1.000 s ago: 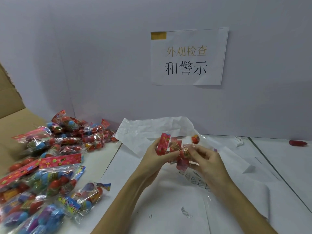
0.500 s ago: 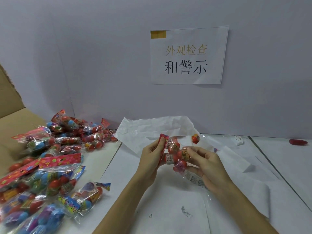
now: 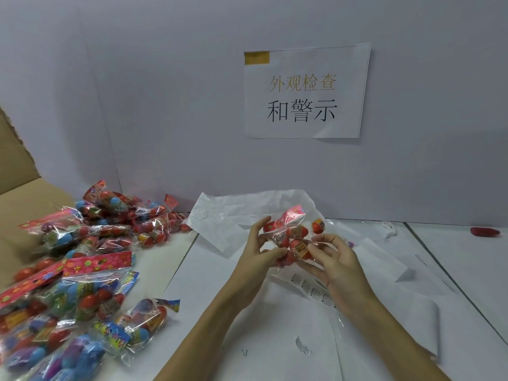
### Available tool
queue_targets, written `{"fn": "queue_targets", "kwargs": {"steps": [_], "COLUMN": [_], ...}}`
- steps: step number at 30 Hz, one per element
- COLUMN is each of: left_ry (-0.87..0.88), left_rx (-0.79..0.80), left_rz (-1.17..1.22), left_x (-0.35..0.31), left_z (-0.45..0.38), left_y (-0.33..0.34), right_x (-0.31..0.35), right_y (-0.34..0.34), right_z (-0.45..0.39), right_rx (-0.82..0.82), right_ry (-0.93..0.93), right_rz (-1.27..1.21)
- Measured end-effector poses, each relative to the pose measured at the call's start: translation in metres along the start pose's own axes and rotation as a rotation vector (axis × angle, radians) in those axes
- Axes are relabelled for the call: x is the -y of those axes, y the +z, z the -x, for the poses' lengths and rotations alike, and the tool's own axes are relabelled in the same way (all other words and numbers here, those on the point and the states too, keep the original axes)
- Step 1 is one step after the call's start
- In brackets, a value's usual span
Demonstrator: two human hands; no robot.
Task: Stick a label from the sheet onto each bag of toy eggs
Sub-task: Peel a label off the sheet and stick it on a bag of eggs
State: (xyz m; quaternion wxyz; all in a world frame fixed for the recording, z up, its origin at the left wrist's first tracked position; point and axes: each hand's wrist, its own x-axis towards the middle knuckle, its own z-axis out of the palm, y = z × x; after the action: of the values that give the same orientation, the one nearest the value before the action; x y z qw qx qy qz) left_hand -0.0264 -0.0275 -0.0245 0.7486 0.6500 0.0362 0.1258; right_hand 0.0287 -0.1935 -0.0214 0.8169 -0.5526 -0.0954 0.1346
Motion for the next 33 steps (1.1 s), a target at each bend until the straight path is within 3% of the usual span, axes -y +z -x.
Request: {"fn": "queue_targets", "kwargs": {"steps": [6, 10, 17, 20, 25, 27, 29, 31, 33], "left_ry": [-0.029, -0.019, -0.019, -0.02, 0.164, 0.292, 0.396, 0.445, 0.431], "left_rx": [0.066, 0.025, 0.024, 0.032, -0.065, -0.174, -0.271, -0.298, -0.254], "left_rz": [-0.028, 0.042, 0.029, 0.011, -0.086, -0.257, -0.409, -0.521, -0.615], "left_x": [0.001, 0.0, 0.002, 0.001, -0.004, -0.003, 0.001, 0.006, 0.011], "left_z": [0.0, -0.001, -0.001, 0.001, 0.002, 0.001, -0.001, -0.003, -0.005], "left_y": [0.002, 0.004, 0.001, 0.002, 0.001, 0.0, 0.001, 0.0, -0.003], "right_x": [0.002, 0.001, -0.007, -0.01, -0.002, -0.001, -0.003, -0.006, -0.011], "right_y": [0.001, 0.003, 0.001, -0.002, -0.002, -0.005, -0.011, -0.017, -0.02], "right_z": [0.004, 0.007, 0.005, 0.002, 0.001, 0.001, 0.0, -0.001, -0.002], "right_rx": [0.003, 0.01, 0.074, 0.092, 0.185, 0.148, 0.165, 0.244, 0.334], "right_ry": [0.01, -0.037, -0.367, -0.344, -0.156, -0.192, -0.256, -0.291, -0.292], "right_rz": [0.002, 0.055, 0.607, 0.568, 0.189, 0.35, 0.719, 1.086, 1.294]}}
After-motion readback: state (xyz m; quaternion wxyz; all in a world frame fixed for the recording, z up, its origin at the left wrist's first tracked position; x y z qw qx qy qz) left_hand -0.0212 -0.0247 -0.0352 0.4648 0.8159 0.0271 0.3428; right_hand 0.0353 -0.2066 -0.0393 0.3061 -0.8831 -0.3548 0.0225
